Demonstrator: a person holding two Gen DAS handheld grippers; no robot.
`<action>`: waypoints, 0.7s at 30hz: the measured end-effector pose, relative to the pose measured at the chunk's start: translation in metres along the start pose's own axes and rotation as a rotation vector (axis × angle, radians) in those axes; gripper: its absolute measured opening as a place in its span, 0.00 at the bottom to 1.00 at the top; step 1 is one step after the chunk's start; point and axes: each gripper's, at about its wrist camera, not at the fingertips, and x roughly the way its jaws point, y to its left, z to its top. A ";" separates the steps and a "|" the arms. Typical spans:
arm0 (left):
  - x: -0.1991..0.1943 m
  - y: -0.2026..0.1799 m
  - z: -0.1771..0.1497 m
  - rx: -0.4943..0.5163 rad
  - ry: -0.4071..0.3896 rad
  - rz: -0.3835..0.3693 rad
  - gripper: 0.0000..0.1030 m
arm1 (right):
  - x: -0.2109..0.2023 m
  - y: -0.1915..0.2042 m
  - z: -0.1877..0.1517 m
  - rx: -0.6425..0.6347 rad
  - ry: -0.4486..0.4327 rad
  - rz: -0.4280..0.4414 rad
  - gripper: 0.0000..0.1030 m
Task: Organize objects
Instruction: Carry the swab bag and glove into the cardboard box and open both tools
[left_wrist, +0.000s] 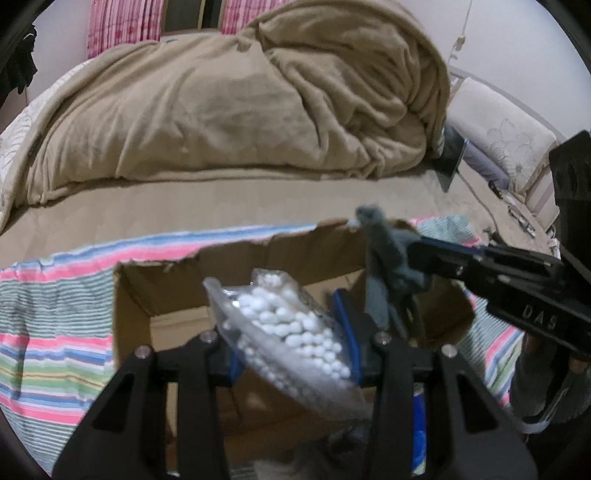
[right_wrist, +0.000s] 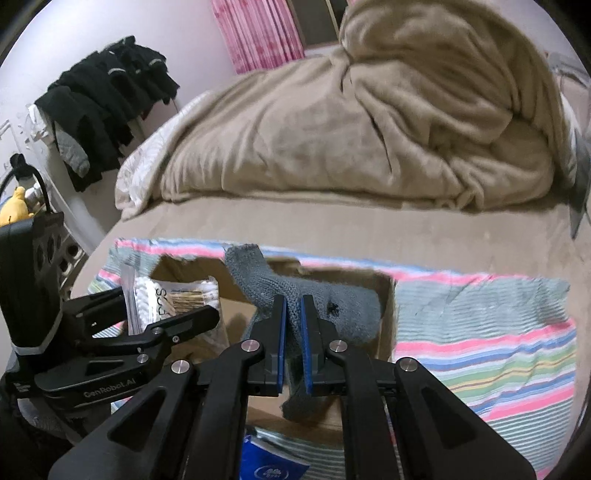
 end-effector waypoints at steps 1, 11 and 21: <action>0.004 0.000 -0.001 0.001 0.008 0.004 0.42 | 0.005 -0.001 -0.002 0.002 0.011 -0.001 0.08; 0.019 0.006 -0.013 -0.009 0.059 0.064 0.47 | 0.025 0.002 -0.016 -0.005 0.074 -0.005 0.09; -0.028 0.009 -0.014 -0.035 -0.016 0.099 0.74 | -0.011 0.003 -0.015 0.033 0.028 -0.051 0.43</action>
